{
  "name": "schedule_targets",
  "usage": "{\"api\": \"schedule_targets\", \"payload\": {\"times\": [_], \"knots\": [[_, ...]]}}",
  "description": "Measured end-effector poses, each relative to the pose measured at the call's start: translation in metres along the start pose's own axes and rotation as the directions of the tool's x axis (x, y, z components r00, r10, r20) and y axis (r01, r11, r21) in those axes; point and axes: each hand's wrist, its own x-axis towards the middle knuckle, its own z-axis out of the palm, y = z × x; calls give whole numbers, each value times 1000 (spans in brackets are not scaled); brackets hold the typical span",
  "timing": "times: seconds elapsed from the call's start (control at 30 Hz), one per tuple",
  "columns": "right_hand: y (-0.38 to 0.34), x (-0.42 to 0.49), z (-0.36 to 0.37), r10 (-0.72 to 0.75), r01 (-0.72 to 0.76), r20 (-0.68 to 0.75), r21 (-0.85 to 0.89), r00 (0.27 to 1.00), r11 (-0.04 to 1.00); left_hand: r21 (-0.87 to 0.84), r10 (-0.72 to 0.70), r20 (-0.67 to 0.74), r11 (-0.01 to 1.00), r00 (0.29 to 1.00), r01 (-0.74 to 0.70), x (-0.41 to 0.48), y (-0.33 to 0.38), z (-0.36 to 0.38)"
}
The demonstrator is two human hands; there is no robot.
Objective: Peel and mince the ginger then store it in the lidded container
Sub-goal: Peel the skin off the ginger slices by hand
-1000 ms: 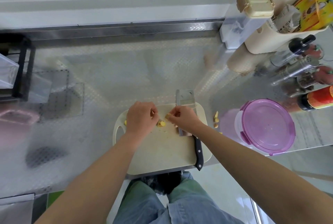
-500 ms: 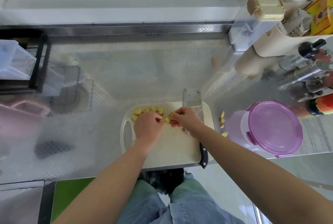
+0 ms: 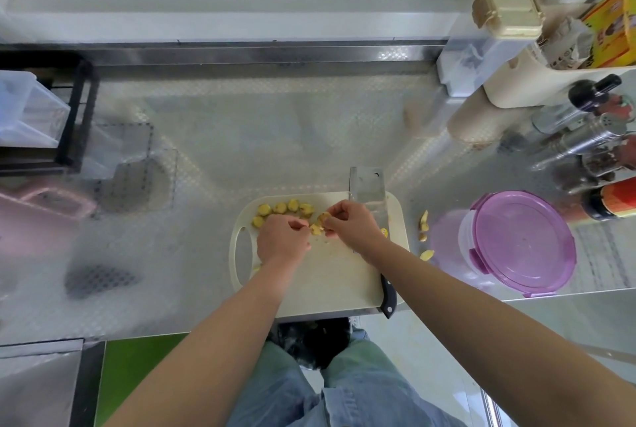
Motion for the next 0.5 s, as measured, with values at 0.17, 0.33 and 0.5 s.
{"api": "schedule_targets", "payload": {"times": [0.17,0.33,0.5], "knots": [[6,4,-2,-13,13,-16,28,1000,1000,-136,-77,-9,988,997,75,2,-1,3],[6,5,-4,-29,30,-49,16,998,999,-118,-102,-7,988,995,101,5,0,5],[2,4,-2,-118,122,71,-58,991,991,-108,-148,45,982,988,152,5,0,6]]}}
